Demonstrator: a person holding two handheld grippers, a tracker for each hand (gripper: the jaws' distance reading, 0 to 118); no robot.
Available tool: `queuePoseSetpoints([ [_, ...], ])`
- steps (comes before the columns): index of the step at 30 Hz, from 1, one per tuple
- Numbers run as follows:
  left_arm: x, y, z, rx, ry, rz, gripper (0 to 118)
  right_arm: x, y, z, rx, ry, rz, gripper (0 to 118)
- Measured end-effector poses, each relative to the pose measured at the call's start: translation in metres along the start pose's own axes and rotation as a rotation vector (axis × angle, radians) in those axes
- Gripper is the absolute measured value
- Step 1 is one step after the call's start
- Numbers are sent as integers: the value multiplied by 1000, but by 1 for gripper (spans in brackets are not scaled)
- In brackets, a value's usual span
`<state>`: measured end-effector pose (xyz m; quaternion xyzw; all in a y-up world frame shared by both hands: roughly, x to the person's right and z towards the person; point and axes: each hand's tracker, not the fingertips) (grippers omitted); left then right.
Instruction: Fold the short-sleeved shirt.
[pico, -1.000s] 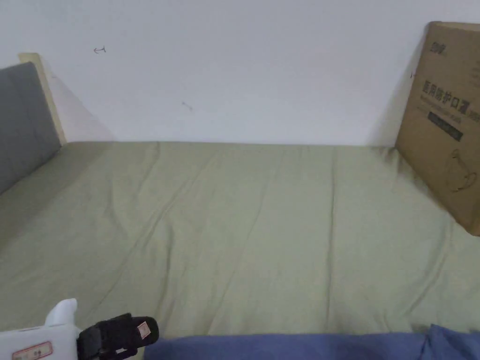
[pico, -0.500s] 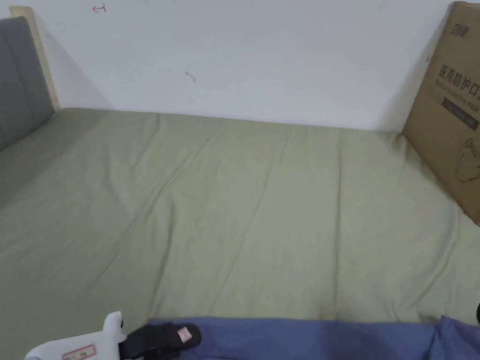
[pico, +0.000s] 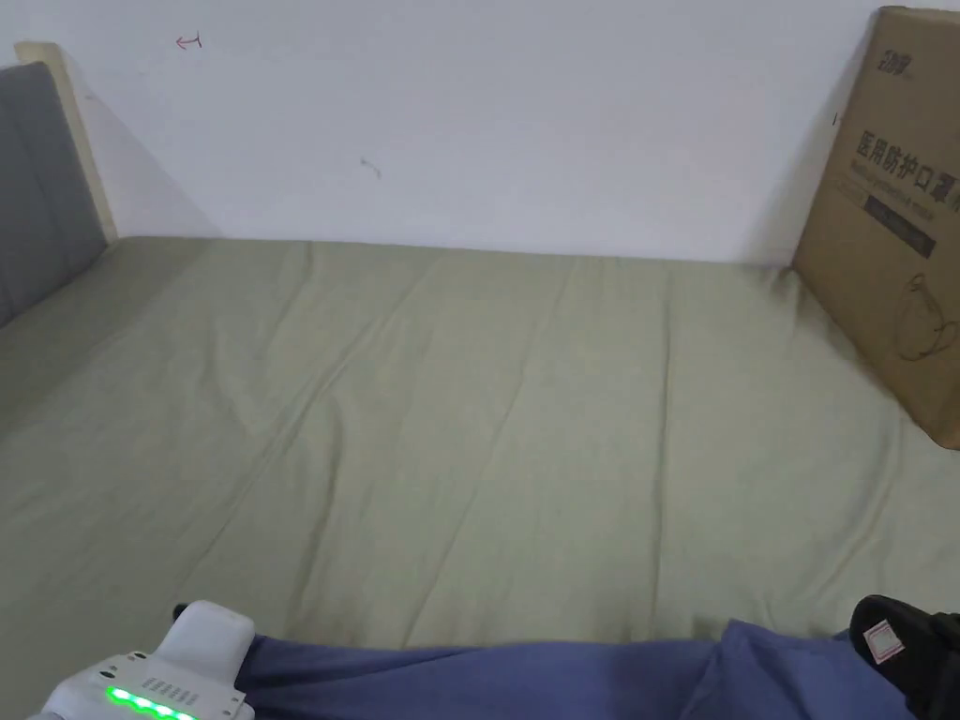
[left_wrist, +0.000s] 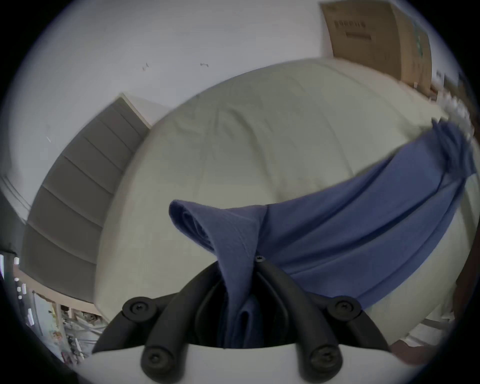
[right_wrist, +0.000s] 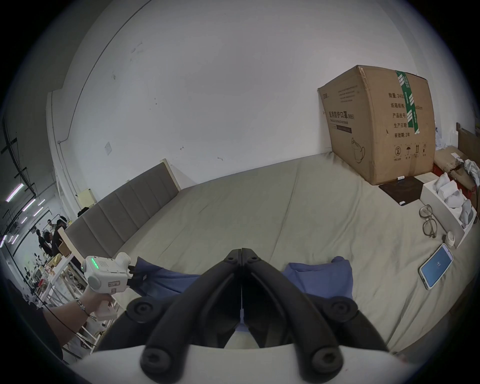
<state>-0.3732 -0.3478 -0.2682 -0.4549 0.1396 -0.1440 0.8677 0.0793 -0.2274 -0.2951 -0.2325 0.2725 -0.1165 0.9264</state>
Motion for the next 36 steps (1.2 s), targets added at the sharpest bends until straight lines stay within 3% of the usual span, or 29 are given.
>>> queuePoseSetpoints([
  [2, 1, 13, 19, 49, -268, 262, 6, 2, -4, 3, -10, 9, 9, 0],
  [4, 12, 34, 32, 110, -538, 426, 6, 1, -7, 6, -18, 6, 27, 0],
  [6, 41, 57, 35, 101, -778, 451, 7, 4, -8, 11, -20, 4, 39, 0],
  [7, 59, 69, 35, 87, -876, 436, 15, 5, -9, 14, -20, 5, 43, 0],
  [8, 78, 81, 33, 78, -956, 444, 38, 6, -8, 16, -19, 7, 43, 0],
  [9, 91, 89, 32, 65, -1012, 443, 85, 6, -8, 18, -18, 8, 43, 0],
  [10, 103, 95, 31, 39, -1038, 434, 115, 8, -7, 21, -16, 7, 40, 0],
  [11, 110, 98, 32, 41, -1043, 432, 117, 9, -6, 23, -13, 6, 35, 0],
  [17, 78, 88, 36, 99, -837, 438, 108, 38, -3, 34, 21, -1, -39, 0],
  [18, 72, 83, 36, 101, -795, 436, 85, 41, -2, 33, 22, -5, -49, 0],
  [20, 68, 75, 30, 106, -770, 438, 8, 47, -2, 32, 22, -11, -63, 0],
  [21, 71, 74, 26, 92, -754, 438, 0, 50, -3, 31, 21, -11, -68, 0],
  [22, 75, 72, 21, 75, -715, 435, 0, 52, -3, 29, 19, -14, -73, 0],
  [24, 91, 74, 6, 57, -789, 415, 0, 55, -4, 28, 16, -22, -79, 0],
  [27, 133, 83, -6, 41, -759, 277, 0, 57, -5, 26, 5, -27, -85, 0],
  [32, 202, 82, -33, -122, -839, 139, 0, 56, -5, 25, -19, -42, -54, 0],
  [34, 204, 89, -15, -27, -796, 71, 0, 56, -7, 22, -24, -45, -50, 0],
  [36, 194, 97, -3, -15, -934, 120, 0, 57, -8, 19, -32, -37, -57, 0],
])
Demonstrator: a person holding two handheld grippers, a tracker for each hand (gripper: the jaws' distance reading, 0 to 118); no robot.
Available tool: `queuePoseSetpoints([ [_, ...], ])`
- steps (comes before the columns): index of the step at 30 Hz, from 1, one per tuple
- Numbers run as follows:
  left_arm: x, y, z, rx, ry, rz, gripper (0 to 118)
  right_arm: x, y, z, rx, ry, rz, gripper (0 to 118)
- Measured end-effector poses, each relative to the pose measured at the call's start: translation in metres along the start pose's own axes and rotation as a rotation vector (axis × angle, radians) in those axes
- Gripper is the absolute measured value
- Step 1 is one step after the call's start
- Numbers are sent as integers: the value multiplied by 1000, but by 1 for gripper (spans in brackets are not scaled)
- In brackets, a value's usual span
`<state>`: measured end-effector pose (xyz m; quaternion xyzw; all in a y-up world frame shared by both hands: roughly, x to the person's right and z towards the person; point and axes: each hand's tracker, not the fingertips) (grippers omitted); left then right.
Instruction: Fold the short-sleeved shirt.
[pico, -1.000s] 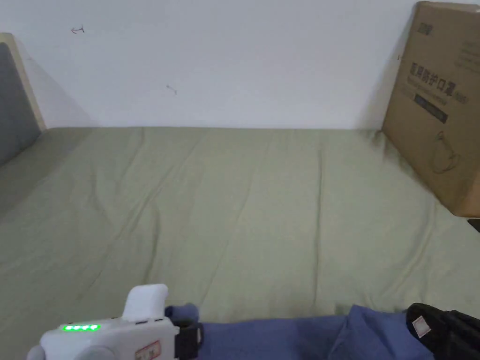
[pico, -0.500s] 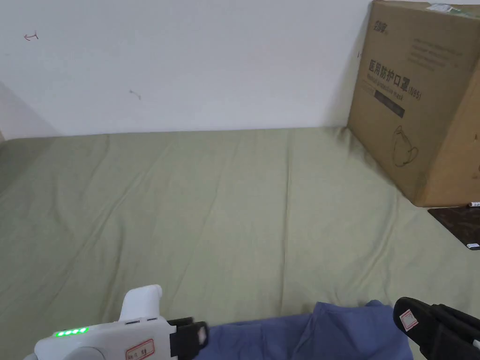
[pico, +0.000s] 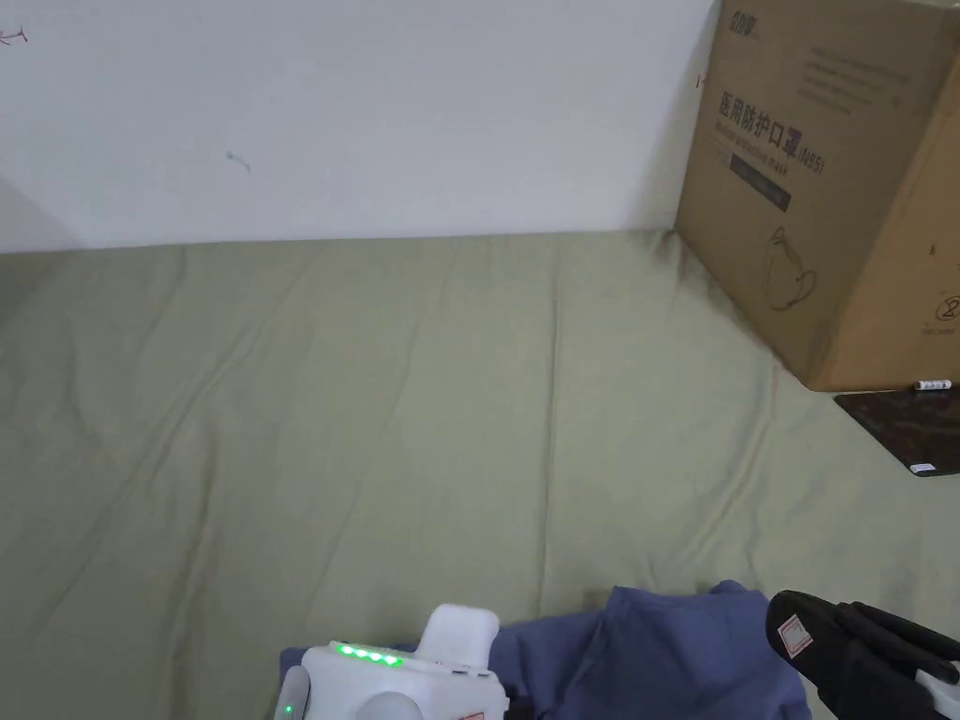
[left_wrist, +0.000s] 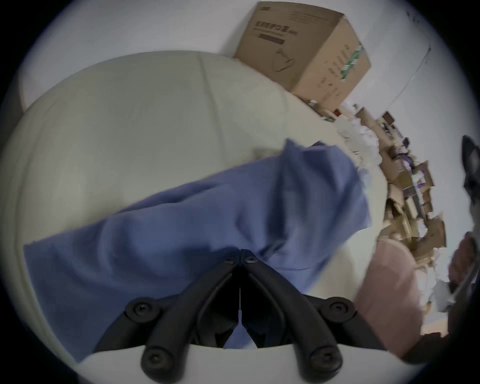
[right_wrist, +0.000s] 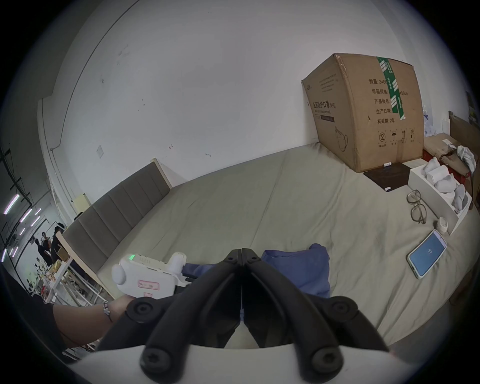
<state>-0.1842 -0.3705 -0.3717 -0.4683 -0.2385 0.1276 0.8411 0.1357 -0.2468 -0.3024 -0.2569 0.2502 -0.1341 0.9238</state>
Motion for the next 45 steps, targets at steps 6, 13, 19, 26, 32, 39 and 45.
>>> queuePoseSetpoints([
  [6, -37, -7, 79, 205, -183, 214, 0, -8, 3, -7, -3, 16, 6, 0],
  [13, -171, -54, 162, 362, -181, 550, 46, -13, 5, -11, -9, 24, 18, 0],
  [19, -206, -89, 151, 340, -361, 670, 118, -18, 1, -23, -45, 26, -24, 0],
  [26, -188, -74, 45, 207, -757, 679, 118, -24, 11, -24, -61, -16, 11, 0],
  [32, -198, -75, 11, 196, -739, 649, 101, -33, 24, -17, -63, -28, 46, 0],
  [39, -186, -65, 21, 113, -324, 599, 13, -40, 23, -20, -65, 2, 58, 0],
  [45, -130, -49, 122, 129, 208, 325, 12, -45, 25, -14, -49, 60, 63, 0],
])
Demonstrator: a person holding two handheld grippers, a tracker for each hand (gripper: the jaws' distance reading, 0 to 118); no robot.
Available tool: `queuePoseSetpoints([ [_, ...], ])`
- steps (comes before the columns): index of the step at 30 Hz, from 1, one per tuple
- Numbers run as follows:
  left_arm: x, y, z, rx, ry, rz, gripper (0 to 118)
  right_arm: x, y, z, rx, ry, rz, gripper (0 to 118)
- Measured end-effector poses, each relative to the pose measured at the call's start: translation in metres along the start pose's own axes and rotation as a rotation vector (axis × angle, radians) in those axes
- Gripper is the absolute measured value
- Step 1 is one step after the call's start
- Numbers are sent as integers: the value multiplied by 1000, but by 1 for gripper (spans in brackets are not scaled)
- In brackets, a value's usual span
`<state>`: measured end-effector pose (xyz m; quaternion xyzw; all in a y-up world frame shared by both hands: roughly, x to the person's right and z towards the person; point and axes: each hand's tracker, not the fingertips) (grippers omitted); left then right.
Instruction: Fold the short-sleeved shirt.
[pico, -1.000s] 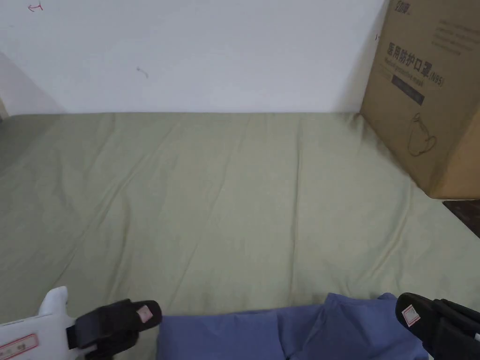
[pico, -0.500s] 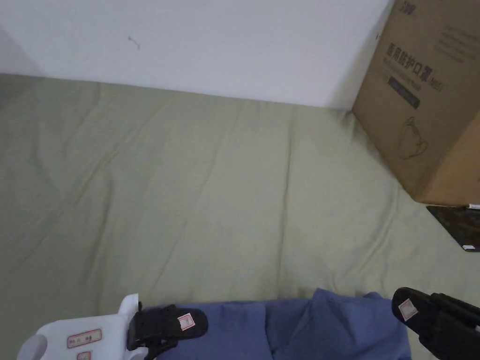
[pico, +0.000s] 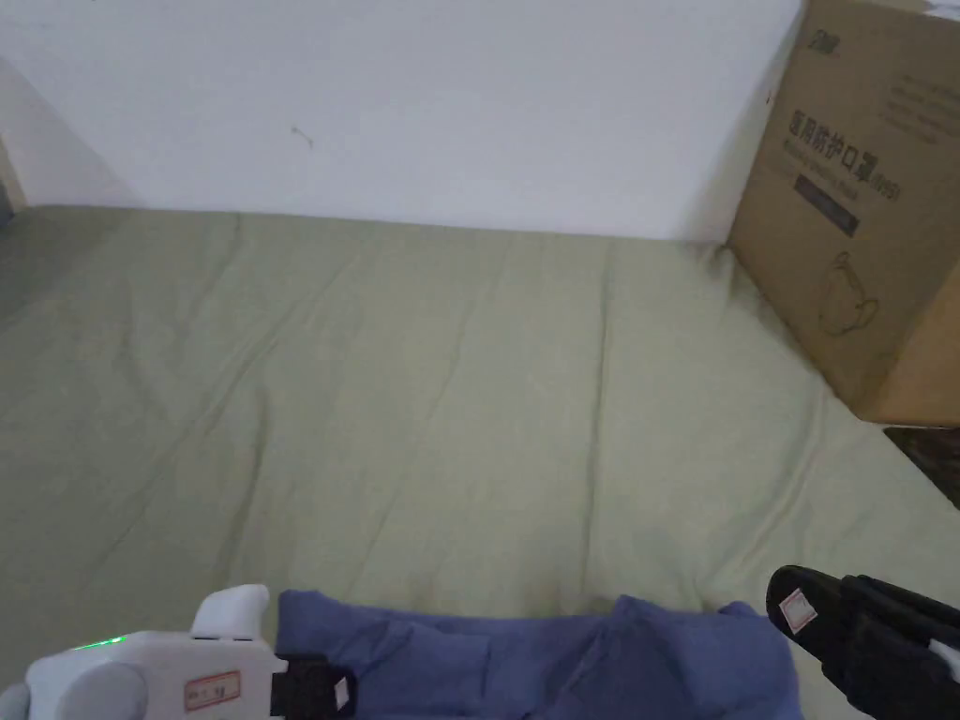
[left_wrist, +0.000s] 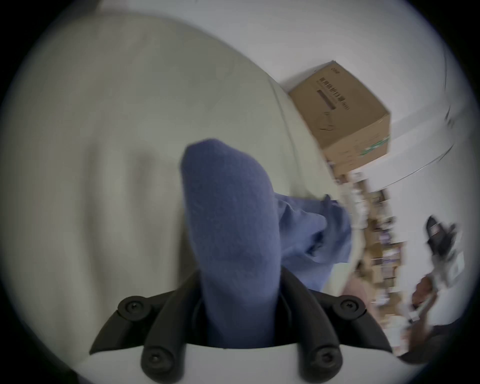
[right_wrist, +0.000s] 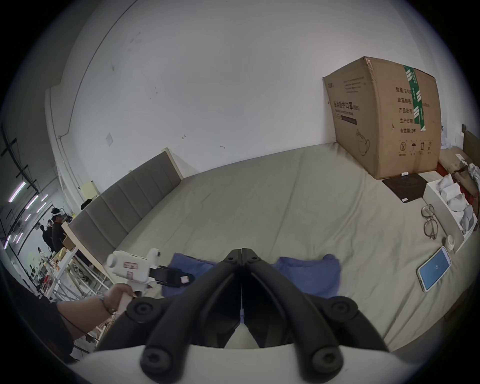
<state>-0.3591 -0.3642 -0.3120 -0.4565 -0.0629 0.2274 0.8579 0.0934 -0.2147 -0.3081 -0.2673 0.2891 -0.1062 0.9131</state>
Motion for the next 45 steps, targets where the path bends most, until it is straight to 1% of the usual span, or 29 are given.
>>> queuePoseSetpoints([
  [3, -3, -2, 43, 31, 402, -185, 11, 2, -2, 6, 11, 18, 7, 0],
  [4, -6, -4, 51, 28, 475, -216, 11, 3, -3, 7, 13, 23, 8, 0],
  [6, -15, -7, 67, 8, 525, -199, 11, 7, -5, 10, 19, 33, -5, 0],
  [8, -17, -8, 77, 7, 525, -163, 11, 11, -6, 13, 24, 40, -31, 0],
  [10, -9, -11, 83, 22, 489, -117, 11, 15, -8, 16, 28, 43, -59, 0],
  [13, 13, -5, 83, 45, 354, -66, 11, 24, -9, 21, 42, 45, -103, 0],
  [16, 44, 6, 71, 60, 84, 25, 12, 30, -10, 27, 65, 41, -131, 0],
  [18, 65, 12, 44, 15, -107, 124, 12, 35, -11, 31, 76, 37, -142, 0],
  [20, 88, 15, 13, -45, -187, 134, 12, 37, -12, 33, 81, 26, -151, 0],
  [21, 99, 15, -3, -60, -220, 100, 12, 38, -14, 33, 82, 21, -157, 0],
  [22, 105, 16, -15, -44, -219, 31, 16, 40, -15, 34, 82, 19, -162, 0],
  [23, 114, 14, -32, -77, -247, 17, 29, 41, -17, 34, 80, 18, -168, 0],
  [24, 117, 13, -44, -105, -266, 36, 64, 40, -18, 33, 76, 13, -175, 0],
  [25, 119, 11, -55, -136, -294, 86, 96, 39, -18, 33, 71, 10, -184, 0],
  [26, 119, 10, -63, -164, -306, 126, 118, 39, -18, 34, 68, 11, -194, 0],
  [27, 120, 6, -62, -165, -324, 159, 113, 38, -18, 35, 69, 14, -200, 0],
  [28, 117, 7, -50, -95, -360, 204, 110, 37, -17, 38, 76, 20, -202, 0],
  [30, 112, 10, -30, -35, -379, 212, 112, 33, -16, 43, 91, 21, -187, 0],
  [32, 104, 12, -4, 66, -338, 164, 113, 30, -14, 47, 97, 10, -160, 0],
  [33, 104, 14, 11, 104, -282, 128, 110, 30, -13, 48, 99, 8, -152, 0],
  [34, 104, 14, 23, 135, -259, 88, 100, 29, -12, 49, 101, 6, -148, 0],
  [35, 105, 14, 35, 179, -229, 50, 76, 29, -12, 49, 103, 7, -146, 0],
  [36, 108, 12, 44, 215, -209, 15, 24, 29, -11, 49, 106, 8, -146, 0],
  [37, 113, 9, 49, 226, -197, -26, 1, 29, -11, 49, 110, 8, -147, 0],
  [39, 126, 2, 44, 179, -138, -117, 2, 28, -10, 47, 114, 11, -146, 0],
  [41, 142, -2, 26, 107, -164, -204, 2, 28, -9, 44, 114, 10, -145, 0],
  [43, 157, -10, 3, 44, -142, -265, 2, 29, -8, 42, 109, 17, -146, 0],
  [45, 168, -16, -26, -36, -197, -289, 2, 29, -8, 39, 102, 16, -144, 0],
])
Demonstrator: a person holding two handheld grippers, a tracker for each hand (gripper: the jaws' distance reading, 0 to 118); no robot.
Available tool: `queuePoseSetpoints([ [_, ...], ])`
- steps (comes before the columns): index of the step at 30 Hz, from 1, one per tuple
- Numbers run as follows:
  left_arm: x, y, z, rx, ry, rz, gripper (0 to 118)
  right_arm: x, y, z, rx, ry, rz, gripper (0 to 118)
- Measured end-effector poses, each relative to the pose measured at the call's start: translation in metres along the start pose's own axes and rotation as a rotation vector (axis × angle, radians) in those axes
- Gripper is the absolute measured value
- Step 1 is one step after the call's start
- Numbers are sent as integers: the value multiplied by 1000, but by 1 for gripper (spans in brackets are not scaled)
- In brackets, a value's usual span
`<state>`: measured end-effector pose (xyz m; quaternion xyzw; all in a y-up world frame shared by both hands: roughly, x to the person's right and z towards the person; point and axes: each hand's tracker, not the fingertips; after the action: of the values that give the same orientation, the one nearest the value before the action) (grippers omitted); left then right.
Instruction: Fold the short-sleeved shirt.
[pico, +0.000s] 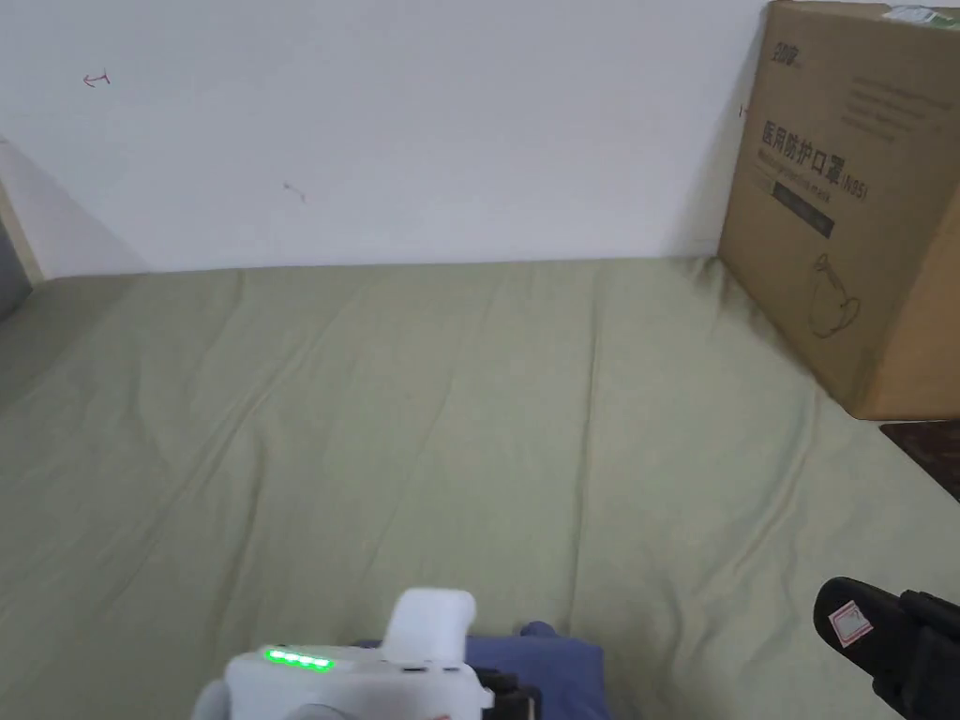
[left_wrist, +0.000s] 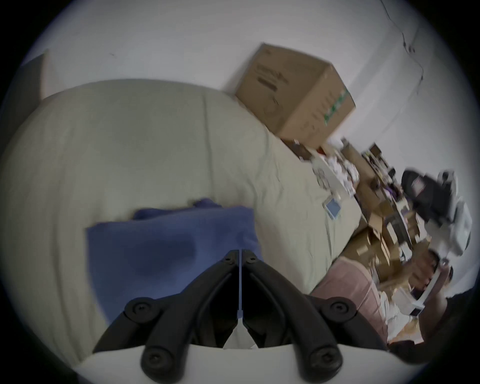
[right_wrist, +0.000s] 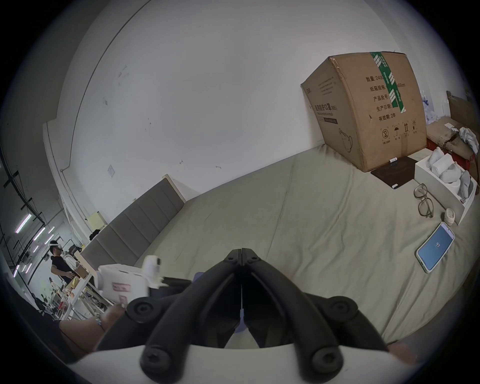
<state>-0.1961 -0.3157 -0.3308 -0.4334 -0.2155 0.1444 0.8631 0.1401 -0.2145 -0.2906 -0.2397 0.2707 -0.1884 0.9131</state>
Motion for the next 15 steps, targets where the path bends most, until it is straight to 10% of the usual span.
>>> queuePoseSetpoints([
  [11, -11, -5, -106, -103, 135, 139, 1, 14, -1, -4, -44, -34, 17, 0],
  [15, 12, -7, -22, 263, 235, 6, 0, 8, 5, -2, -20, -7, 8, 0],
])
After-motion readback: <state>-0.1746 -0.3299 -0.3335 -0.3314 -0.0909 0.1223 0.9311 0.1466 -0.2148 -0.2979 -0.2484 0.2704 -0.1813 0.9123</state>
